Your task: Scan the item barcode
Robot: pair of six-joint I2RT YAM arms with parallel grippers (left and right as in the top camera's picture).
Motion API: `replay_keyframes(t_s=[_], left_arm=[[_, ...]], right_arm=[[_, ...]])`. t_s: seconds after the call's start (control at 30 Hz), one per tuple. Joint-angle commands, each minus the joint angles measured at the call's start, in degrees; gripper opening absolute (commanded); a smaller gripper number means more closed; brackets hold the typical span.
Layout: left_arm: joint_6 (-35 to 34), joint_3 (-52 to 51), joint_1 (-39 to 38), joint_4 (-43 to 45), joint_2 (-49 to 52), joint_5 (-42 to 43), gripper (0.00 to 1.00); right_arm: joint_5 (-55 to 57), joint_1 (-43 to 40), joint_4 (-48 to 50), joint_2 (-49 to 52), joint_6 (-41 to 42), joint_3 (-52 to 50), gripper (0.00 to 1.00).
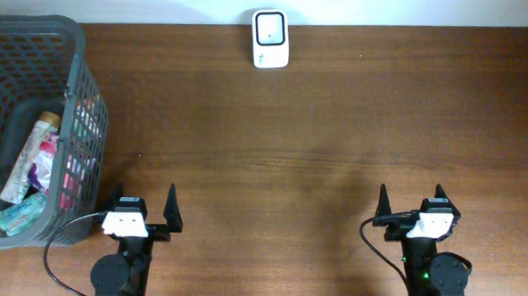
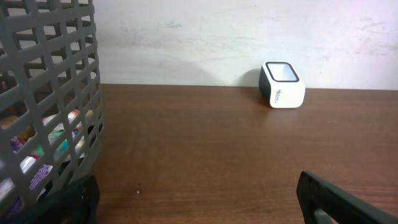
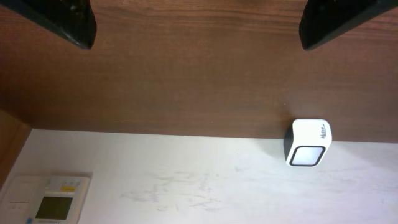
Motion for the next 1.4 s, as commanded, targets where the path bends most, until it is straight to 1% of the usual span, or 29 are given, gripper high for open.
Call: replay_keyframes(t_s=[0.0, 0.13, 0.27, 0.33, 0.37, 0.4, 0.43, 0.47, 0.53, 0.6, 0.67, 0.7, 0.73, 0.77, 0.8, 0.83, 0.9, 0.93, 1.0, 1.03, 1.07, 1.13, 1.17, 1.2, 1.23, 1.27, 1.3, 1.33, 1.37], left_arm=[[0.92, -0.13, 0.39, -0.44, -0.52, -0.22, 0.99], [0.92, -0.13, 0.39, 0.37, -0.55, -1.42, 0.99], [0.90, -0.09, 0.39, 6.08, -0.55, -0.17, 0.99], [0.90, -0.09, 0.35, 15.47, -0.55, 6.86, 0.99], [0.90, -0.09, 0.35, 24.04, -0.55, 10.73, 0.99], [0.90, -0.09, 0.35, 35.45, -0.55, 11.69, 0.99], [0.90, 0.07, 0.35, 42.42, -0.55, 11.67, 0.99], [0.94, 1.46, 0.39, 45.92, -0.52, 11.06, 0.99], [0.96, 4.20, 0.39, 45.44, 0.00, 10.08, 0.99], [4.87, 9.27, 0.39, 45.44, 3.43, 10.14, 0.99], [5.05, 13.90, 0.39, 45.42, 7.74, 10.16, 0.99], [5.05, 18.49, 0.39, 43.74, 12.59, 11.15, 0.99], [5.05, 23.23, 0.39, 38.05, 16.26, 12.85, 0.99], [5.07, 33.14, 0.39, 22.38, 22.75, 15.32, 0.99], [6.71, 42.42, 0.39, 8.37, 29.49, 17.09, 0.99], [9.07, 50.34, 0.39, -0.90, 35.67, 21.11, 0.99], [8.94, 58.25, 0.39, -7.39, 43.47, 26.36, 0.99], [8.94, 59.67, 0.39, -6.84, 45.83, 28.20, 0.99], [8.26, 62.71, 0.39, -8.09, 49.55, 28.33, 0.99], [8.26, 66.77, 0.39, -12.33, 52.43, 28.22, 0.99], [8.35, 76.41, 0.39, -24.06, 58.42, 26.86, 0.99], [10.45, 88.67, 0.39, -38.18, 66.69, 29.09, 0.99], [10.51, 90.84, 0.39, -40.39, 68.48, 28.63, 0.99], [10.34, 92.28, 0.39, -40.54, 70.10, 25.83, 0.99], [4.04, 94.51, 0.39, -41.88, 71.93, 18.80, 0.99], [1.97, 99.19, 1.05, -45.70, 75.23, 16.02, 0.99], [1.60, 103.58, 2.38, -49.68, 78.25, 16.06, 0.99], [0.76, 108.52, 4.79, -53.86, 81.57, 16.06, 0.99], [-1.20, 116.54, 10.82, -59.14, 87.36, 16.09, 0.99]], right_arm=[[0.35, 0.31, -0.13, -0.11, -0.35, -0.52, 0.99], [0.35, 0.31, -0.13, -0.11, -0.35, -0.52, 0.99], [0.35, 0.31, -0.13, -0.11, -0.35, -0.52, 0.99], [0.35, 0.31, -0.13, -0.11, -0.35, -0.52, 0.99], [0.35, 0.31, -0.13, -0.11, -0.35, -0.52, 0.99], [0.35, 0.31, -0.13, -0.11, -0.35, -0.52, 0.99], [0.35, 0.31, -0.13, -0.11, -0.35, -0.52, 0.99], [0.35, 0.31, -0.15, -0.11, -0.35, -0.52, 0.99], [0.35, 0.31, -0.13, -0.11, -0.35, -0.52, 0.99], [0.35, 0.31, -0.15, -0.11, -0.35, -0.52, 0.99], [0.35, 0.31, -0.13, -0.11, -0.35, -0.52, 0.99], [0.35, 0.31, -0.13, -0.11, -0.35, -0.52, 0.99], [0.35, 0.31, -0.13, -0.11, -0.35, -0.52, 0.99], [0.35, 0.31, -0.13, -0.11, -0.35, -0.52, 0.99], [0.35, 0.31, -0.13, -0.11, -0.35, -0.52, 0.99], [0.35, 0.31, -0.13, -0.11, -0.35, -0.52, 0.99], [0.35, 0.31, -0.13, -0.11, -0.35, -0.52, 0.99], [0.35, 0.31, -0.13, -0.11, -0.35, -0.52, 0.99], [0.35, 0.31, -0.13, -0.11, -0.35, -0.52, 0.99], [0.35, 0.31, -0.13, -0.11, -0.35, -0.52, 0.99], [0.35, 0.31, -0.13, -0.11, -0.35, -0.52, 0.99], [0.35, 0.31, -0.13, -0.11, -0.35, -0.52, 0.99], [0.35, 0.31, -0.13, -0.11, -0.35, -0.52, 0.99], [0.35, 0.31, -0.15, -0.11, -0.35, -0.52, 0.99], [0.35, 0.31, -0.13, -0.11, -0.35, -0.52, 0.99], [0.35, 0.31, -0.13, -0.11, -0.35, -0.52, 0.99], [0.35, 0.31, -0.13, -0.11, -0.35, -0.52, 0.99], [0.35, 0.31, -0.13, -0.11, -0.35, -0.52, 0.99], [0.35, 0.31, -0.13, -0.11, -0.35, -0.52, 0.99]])
